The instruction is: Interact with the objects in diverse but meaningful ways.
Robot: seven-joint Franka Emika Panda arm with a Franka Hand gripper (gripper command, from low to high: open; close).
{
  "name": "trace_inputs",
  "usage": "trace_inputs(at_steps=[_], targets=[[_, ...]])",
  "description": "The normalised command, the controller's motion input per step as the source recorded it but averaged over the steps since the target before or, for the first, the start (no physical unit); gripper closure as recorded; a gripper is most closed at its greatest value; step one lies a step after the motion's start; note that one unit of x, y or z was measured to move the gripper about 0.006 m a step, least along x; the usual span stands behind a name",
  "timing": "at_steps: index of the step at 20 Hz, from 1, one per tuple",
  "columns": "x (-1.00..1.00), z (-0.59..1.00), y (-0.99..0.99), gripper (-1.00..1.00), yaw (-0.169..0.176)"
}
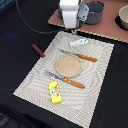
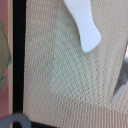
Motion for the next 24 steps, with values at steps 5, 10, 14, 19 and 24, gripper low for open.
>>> trace_inputs(at_steps=[5,10,14,19,24], targets=[[0.73,0.0,0.0,-1.0,0.025],[0.49,-0.05,-0.02,-1.0,0.01],[0.24,-0.15,-0.03,-1.0,0.0],[0.02,-0.21,0.05,-1.0,0.024],[0.01,-0.15,0.18,-1.0,0.036]])
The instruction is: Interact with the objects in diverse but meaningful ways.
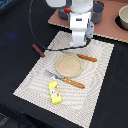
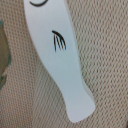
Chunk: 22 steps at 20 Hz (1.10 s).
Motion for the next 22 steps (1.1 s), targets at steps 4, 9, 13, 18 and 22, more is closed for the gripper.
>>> trace_inputs(at_steps=[4,9,13,18,22], targets=[[0.14,-0.02,0.36,-1.0,0.029],[0.18,-0.01,0.35,1.0,0.027],[0.23,0.0,0.33,1.0,0.021],[0.22,-0.04,0.31,1.0,0.016],[0.22,-0.23,0.31,1.0,0.007]])
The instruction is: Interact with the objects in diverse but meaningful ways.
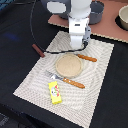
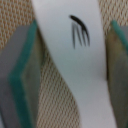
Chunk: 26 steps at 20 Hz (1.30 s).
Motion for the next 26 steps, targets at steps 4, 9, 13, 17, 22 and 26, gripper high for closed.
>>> trace_inputs(at_steps=[4,9,13,17,22,26], targets=[[0.24,-0.21,0.26,1.0,0.008],[0.07,0.48,0.11,1.0,0.006],[0.0,1.0,0.0,1.0,0.0],[0.0,1.0,0.0,1.0,0.0],[0.0,1.0,0.0,1.0,0.0],[0.0,1.0,0.07,1.0,0.0]])
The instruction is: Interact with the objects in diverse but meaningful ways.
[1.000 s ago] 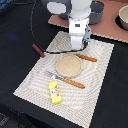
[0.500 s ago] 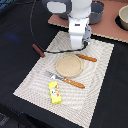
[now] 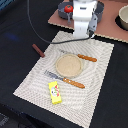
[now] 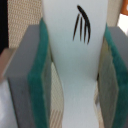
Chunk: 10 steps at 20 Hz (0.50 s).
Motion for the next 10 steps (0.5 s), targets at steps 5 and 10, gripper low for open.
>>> trace_inputs(at_steps=[5,10], targets=[[-0.37,0.69,0.26,1.0,0.015],[-0.68,0.48,0.56,1.0,0.029]])
